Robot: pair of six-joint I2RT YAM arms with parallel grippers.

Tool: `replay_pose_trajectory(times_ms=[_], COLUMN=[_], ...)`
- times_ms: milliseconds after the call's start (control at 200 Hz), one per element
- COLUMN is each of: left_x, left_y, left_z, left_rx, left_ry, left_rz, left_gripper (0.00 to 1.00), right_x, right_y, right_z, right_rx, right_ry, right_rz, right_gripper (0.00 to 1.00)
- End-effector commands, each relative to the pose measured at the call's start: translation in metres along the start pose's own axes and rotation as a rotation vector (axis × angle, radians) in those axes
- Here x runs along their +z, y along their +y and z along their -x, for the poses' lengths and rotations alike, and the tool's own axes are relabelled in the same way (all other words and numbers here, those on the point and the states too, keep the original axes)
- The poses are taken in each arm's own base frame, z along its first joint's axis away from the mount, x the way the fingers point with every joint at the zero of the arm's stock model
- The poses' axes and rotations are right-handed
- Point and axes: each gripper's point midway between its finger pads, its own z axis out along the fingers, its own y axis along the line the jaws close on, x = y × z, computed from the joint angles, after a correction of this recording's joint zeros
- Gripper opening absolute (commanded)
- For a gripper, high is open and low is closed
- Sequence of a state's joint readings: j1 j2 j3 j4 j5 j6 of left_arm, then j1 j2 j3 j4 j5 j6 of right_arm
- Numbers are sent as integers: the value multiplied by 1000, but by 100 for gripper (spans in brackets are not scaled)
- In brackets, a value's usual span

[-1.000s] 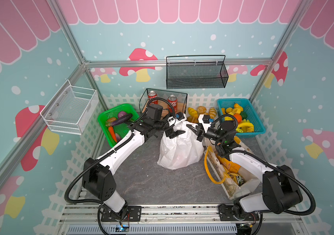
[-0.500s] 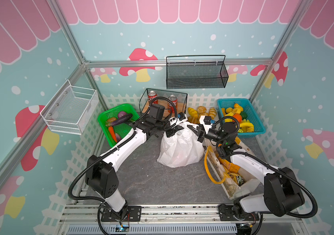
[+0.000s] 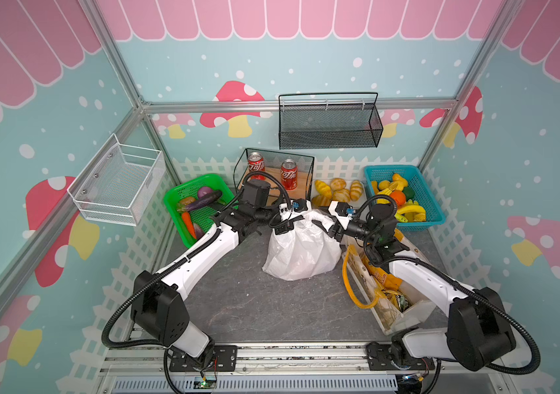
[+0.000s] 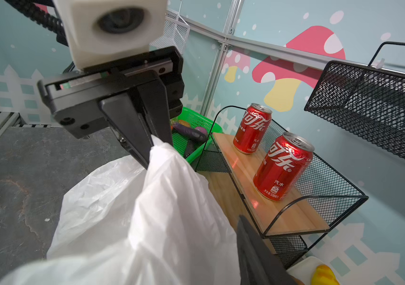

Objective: Place the mixed food into the grocery bags and tie them

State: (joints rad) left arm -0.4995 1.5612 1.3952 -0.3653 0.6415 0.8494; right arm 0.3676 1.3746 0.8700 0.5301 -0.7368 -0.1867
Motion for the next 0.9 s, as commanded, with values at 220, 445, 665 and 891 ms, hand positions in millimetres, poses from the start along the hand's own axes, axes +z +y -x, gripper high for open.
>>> replay_pose_trajectory(times_ms=[220, 445, 665, 891], left_x=[2, 4, 1, -11], left_y=[-10, -10, -3, 5], left_z=[6, 6, 2, -29], left_rx=[79, 71, 31, -85], left_ry=[-18, -11, 24, 174], left_rz=[-44, -43, -2, 120], left_gripper=[0, 0, 7, 36], right_x=[12, 17, 16, 5], right_y=[-3, 4, -2, -7], right_z=[-1, -6, -8, 2], right_rx=[-57, -40, -26, -31], right_ry=[5, 5, 22, 22], right_rz=[47, 84, 37, -33], right_gripper=[48, 33, 0, 0])
